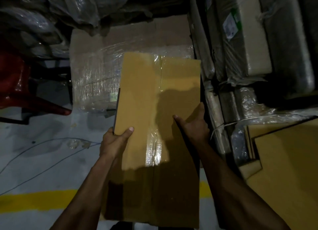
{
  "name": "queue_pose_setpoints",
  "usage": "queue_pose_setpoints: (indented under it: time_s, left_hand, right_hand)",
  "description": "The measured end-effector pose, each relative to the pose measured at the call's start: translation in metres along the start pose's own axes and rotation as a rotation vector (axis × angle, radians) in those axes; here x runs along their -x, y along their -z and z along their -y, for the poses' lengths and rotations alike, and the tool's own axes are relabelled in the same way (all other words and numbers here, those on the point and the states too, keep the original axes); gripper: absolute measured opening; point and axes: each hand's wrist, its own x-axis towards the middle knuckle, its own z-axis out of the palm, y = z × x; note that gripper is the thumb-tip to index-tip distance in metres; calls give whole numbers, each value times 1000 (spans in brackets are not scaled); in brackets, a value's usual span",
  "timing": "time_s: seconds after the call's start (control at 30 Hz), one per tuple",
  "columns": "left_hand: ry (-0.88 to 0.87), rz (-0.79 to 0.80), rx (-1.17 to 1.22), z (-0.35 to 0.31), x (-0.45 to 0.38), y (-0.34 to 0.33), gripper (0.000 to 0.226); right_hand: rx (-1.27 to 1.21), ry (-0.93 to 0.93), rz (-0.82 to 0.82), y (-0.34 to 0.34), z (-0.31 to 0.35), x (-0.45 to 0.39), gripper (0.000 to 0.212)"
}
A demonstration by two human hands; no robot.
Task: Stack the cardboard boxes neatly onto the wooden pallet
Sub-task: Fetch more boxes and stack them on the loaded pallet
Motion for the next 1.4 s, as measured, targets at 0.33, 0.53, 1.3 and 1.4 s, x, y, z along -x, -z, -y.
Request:
queue_pose_setpoints:
  time_s: [0.33, 0.53, 1.3, 1.4]
  left_hand:
    - [-145, 115, -134, -36, 72, 65, 61]
    - [-275, 331, -146, -47, 78, 116, 71]
    - [-859, 872, -710, -22, 244, 122, 95]
    - [-889, 970, -747, 2, 279, 105, 86]
  right_hand:
    - [-215, 95, -206, 47, 19, 135, 107]
    - [-245, -53, -406, 33, 28, 216, 104]
    - [-411, -519, -1145, 8, -69, 526, 102]
    - [-446, -588, -1197, 5, -104, 558, 102]
